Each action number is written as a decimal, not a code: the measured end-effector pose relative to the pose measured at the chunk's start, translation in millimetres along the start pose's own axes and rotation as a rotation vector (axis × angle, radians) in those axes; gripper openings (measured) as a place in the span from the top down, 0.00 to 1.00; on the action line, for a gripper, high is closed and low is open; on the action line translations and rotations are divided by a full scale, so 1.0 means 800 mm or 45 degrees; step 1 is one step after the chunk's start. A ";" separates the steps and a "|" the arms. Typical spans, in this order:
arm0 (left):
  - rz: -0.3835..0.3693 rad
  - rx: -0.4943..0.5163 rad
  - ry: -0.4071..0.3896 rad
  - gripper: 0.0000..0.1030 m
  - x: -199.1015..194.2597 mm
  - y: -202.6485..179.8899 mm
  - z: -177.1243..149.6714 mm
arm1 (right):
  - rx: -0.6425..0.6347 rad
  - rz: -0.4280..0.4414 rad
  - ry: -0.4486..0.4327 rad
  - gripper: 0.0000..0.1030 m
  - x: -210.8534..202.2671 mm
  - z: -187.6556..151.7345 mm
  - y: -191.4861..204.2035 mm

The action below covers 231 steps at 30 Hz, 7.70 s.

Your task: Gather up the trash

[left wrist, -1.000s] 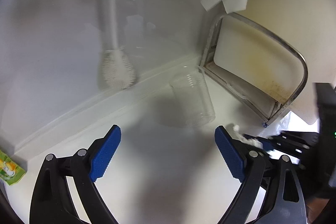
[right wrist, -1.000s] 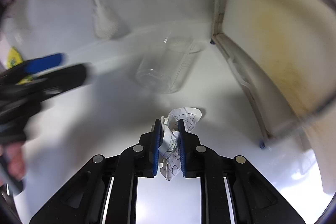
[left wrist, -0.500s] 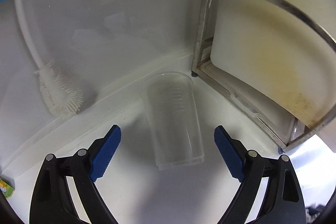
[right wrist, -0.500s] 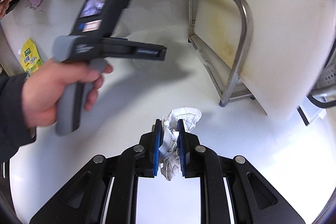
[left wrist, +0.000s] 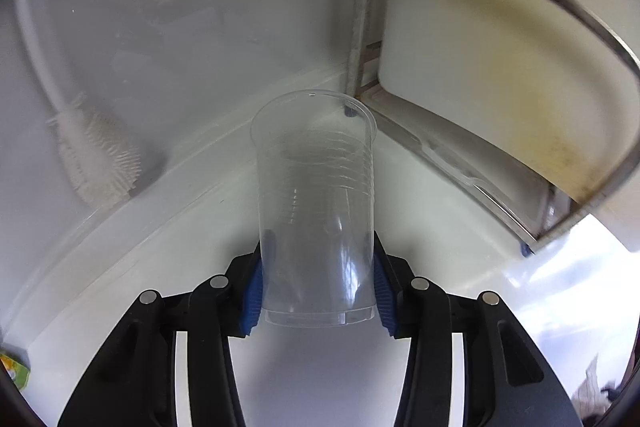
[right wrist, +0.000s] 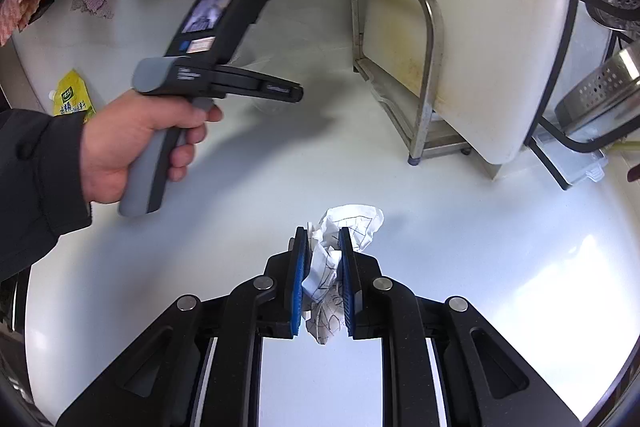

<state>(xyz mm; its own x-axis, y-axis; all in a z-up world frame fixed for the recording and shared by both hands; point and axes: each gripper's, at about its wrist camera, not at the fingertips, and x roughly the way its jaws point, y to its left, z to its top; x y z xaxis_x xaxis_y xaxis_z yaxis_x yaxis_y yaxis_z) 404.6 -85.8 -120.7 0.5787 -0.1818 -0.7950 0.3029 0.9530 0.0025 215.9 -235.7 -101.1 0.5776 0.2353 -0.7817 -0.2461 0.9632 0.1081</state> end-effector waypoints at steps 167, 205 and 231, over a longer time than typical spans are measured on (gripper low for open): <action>-0.422 0.659 0.493 0.55 -0.274 -0.319 -0.523 | -0.084 -0.008 0.544 0.80 -0.216 -0.464 0.101; -0.444 0.618 0.451 0.08 -0.288 -0.312 -0.514 | -0.089 -0.003 0.548 0.20 -0.228 -0.487 0.101; -0.361 0.514 0.363 0.07 -0.318 -0.285 -0.492 | -0.044 0.045 0.483 0.09 -0.252 -0.467 0.104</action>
<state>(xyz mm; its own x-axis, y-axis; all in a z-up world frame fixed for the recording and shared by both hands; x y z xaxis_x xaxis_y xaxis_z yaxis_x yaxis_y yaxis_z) -109.5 -161.8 -157.7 0.2226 -0.2913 -0.9304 0.7142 0.6983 -0.0478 -211.5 -251.5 -163.8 0.2404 0.1973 -0.9504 -0.2909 0.9488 0.1234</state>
